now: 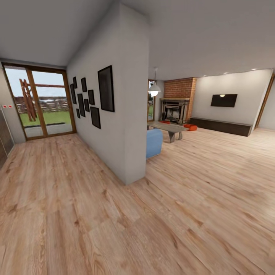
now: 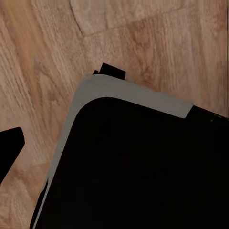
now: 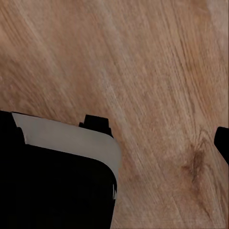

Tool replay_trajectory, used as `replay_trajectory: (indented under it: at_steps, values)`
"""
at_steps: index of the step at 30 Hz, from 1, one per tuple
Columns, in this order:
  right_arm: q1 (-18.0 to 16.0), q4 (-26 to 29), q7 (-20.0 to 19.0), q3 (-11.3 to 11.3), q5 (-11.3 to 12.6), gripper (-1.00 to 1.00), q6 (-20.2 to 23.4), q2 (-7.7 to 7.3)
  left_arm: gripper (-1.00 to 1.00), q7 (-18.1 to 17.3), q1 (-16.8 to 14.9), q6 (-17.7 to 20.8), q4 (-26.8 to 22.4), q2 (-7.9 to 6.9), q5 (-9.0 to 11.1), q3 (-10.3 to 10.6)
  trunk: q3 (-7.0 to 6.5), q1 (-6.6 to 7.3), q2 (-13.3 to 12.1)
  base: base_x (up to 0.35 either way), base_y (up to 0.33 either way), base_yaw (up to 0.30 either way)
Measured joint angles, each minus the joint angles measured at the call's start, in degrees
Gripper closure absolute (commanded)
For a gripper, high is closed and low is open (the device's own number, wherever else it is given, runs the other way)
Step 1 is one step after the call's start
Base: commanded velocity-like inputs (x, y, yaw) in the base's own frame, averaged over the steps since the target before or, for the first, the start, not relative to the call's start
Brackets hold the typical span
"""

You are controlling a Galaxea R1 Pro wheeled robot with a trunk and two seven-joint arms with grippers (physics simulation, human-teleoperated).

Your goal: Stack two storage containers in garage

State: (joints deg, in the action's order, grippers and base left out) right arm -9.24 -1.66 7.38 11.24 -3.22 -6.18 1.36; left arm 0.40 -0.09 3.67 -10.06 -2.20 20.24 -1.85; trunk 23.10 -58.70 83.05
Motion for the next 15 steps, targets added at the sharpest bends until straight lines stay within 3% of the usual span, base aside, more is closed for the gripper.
replay_trajectory:
  at_steps: [7,15]
  values:
    - [0.0,0.1,-0.5,0.2,-0.2,-1.0,-0.2,0.36,-1.0,0.0,0.0,0.0,0.0,0.0,0.0,0.0,0.0,0.0,0.0,0.324,0.0,-0.004]
    - [0.0,0.1,-2.6,0.1,-0.2,-1.0,-0.4,0.37,-1.0,0.0,0.0,-0.1,0.0,0.0,0.0,0.0,-0.13,0.0,0.0,0.324,0.0,-0.22]
